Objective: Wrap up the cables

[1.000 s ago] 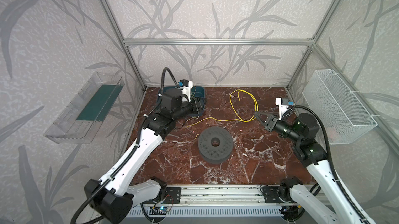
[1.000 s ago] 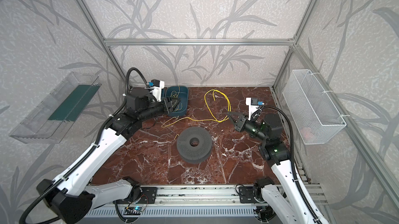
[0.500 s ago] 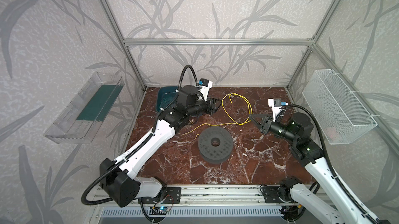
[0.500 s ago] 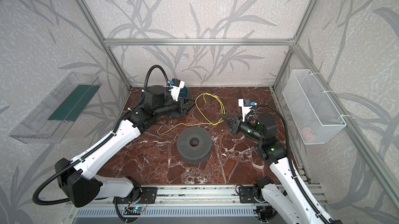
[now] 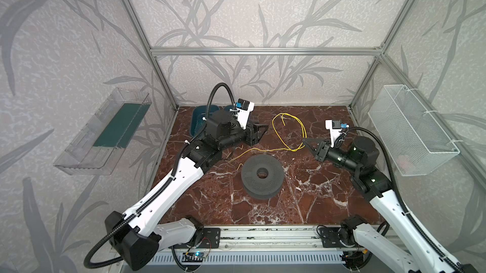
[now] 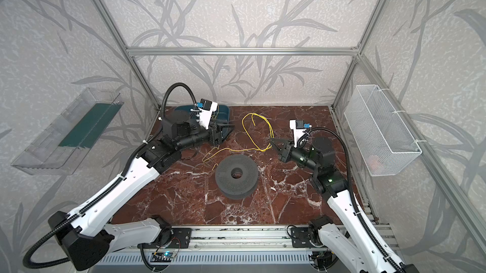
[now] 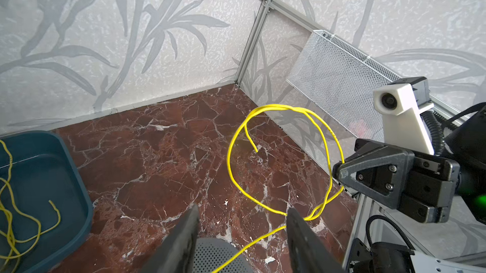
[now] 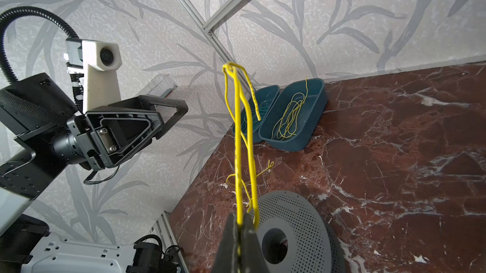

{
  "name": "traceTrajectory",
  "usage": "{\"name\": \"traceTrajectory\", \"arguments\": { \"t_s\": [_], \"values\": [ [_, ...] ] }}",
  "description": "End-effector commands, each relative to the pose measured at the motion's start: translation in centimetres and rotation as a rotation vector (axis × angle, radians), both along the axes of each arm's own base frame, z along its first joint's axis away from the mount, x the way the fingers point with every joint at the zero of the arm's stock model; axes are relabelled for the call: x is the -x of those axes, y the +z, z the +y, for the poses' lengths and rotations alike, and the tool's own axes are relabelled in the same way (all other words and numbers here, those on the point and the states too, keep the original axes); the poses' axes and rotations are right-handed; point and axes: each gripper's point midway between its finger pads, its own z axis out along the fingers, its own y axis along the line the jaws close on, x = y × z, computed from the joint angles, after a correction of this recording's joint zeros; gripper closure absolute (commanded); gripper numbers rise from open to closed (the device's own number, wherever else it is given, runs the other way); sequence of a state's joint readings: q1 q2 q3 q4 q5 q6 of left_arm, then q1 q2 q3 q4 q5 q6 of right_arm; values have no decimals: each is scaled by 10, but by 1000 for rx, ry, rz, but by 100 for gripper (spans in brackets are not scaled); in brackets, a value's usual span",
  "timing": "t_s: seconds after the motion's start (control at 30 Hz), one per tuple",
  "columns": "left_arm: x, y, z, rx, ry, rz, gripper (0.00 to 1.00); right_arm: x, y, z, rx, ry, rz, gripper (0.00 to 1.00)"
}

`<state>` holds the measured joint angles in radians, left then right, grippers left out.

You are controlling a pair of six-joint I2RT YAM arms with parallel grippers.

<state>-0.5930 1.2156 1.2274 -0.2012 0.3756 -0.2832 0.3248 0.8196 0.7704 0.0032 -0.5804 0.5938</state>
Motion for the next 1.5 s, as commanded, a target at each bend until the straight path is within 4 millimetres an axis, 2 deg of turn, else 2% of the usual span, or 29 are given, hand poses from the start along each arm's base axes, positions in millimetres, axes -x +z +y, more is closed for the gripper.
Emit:
{"name": "traceTrajectory", "arguments": {
  "t_s": [0.0,0.27,0.37,0.5,1.0,1.37,1.47],
  "values": [
    [0,-8,-17,-30,-64,-14,43,3,11,5,-21,20,-37,100],
    [-23,-25,-22,-127,18,-31,47,10,10,10,-22,47,-37,100],
    [-27,-27,-23,-124,29,-29,65,13,9,12,-23,56,-36,100],
    [-26,-27,-24,-105,26,-39,79,14,7,12,-22,57,-32,100],
    [-17,-20,-25,-79,-5,-57,99,12,6,13,-35,55,-27,100],
    [-14,-20,-24,-76,-16,-63,99,13,8,13,-41,55,-30,100],
    [-14,-21,-23,-77,-7,-69,74,13,9,13,-42,57,-29,100]
  ]
}}
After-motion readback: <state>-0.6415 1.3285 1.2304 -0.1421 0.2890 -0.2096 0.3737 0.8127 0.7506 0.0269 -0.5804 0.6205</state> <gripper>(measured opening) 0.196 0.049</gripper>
